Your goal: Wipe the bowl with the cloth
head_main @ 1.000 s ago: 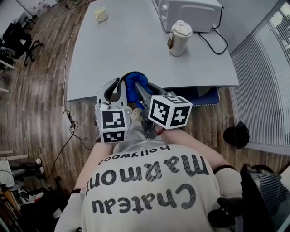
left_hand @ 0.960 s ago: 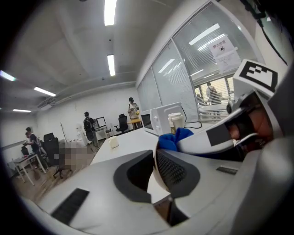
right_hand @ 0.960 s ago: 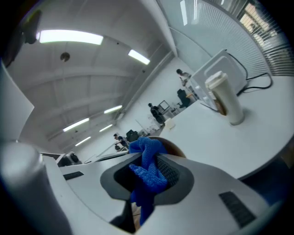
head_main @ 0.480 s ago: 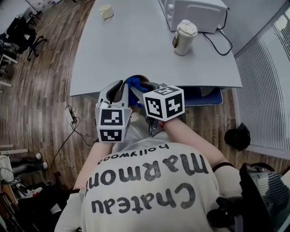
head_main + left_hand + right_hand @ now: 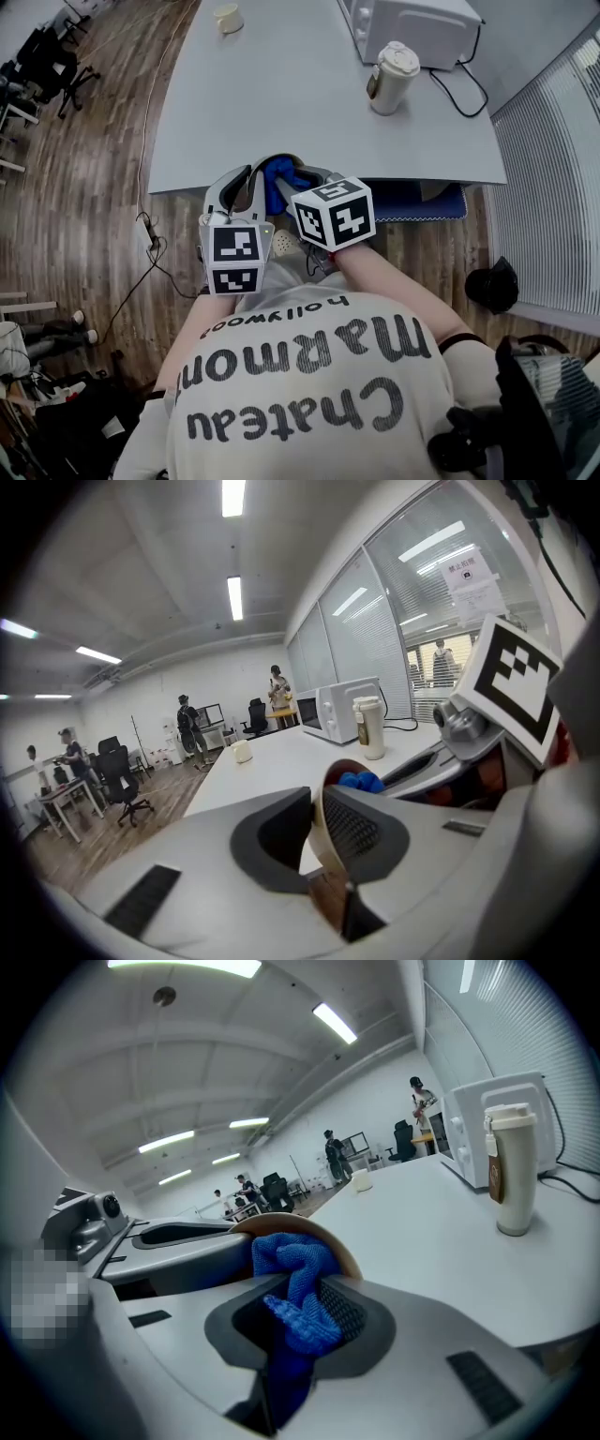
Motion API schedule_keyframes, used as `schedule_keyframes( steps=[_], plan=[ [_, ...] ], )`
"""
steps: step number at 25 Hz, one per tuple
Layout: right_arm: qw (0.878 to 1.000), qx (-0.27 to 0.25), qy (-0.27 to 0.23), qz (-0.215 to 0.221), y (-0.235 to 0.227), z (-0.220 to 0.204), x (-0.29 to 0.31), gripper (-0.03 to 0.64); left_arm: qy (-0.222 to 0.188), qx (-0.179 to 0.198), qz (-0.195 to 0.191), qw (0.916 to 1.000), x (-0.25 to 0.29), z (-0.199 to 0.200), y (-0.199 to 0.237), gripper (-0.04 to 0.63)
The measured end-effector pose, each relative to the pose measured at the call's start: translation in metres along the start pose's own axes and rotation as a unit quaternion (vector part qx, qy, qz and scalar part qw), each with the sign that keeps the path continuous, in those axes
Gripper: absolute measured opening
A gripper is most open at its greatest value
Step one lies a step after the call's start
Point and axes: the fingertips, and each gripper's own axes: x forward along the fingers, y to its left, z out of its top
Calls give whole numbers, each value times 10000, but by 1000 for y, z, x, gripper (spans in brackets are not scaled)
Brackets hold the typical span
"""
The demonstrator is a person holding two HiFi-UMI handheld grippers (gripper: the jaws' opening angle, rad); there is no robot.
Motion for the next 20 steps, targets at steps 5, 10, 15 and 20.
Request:
schedule_keyframes(
  steps=[5, 10, 15, 20],
  plan=[
    [9998, -136, 118, -124, 3, -6, 3, 64, 1, -20, 149, 9999, -5, -5, 11, 49],
    [9994, -204, 194, -216, 4, -11, 2, 64, 22, -285, 305, 9991, -10, -15, 27, 49],
    [9996, -71, -169, 232, 20, 0, -6, 64, -76, -696, -66, 9975, -11, -14, 16, 49],
    [9966, -84, -366, 739, 39, 13, -4, 64, -216, -708, -194, 9971, -17, -2, 11, 51]
  ],
)
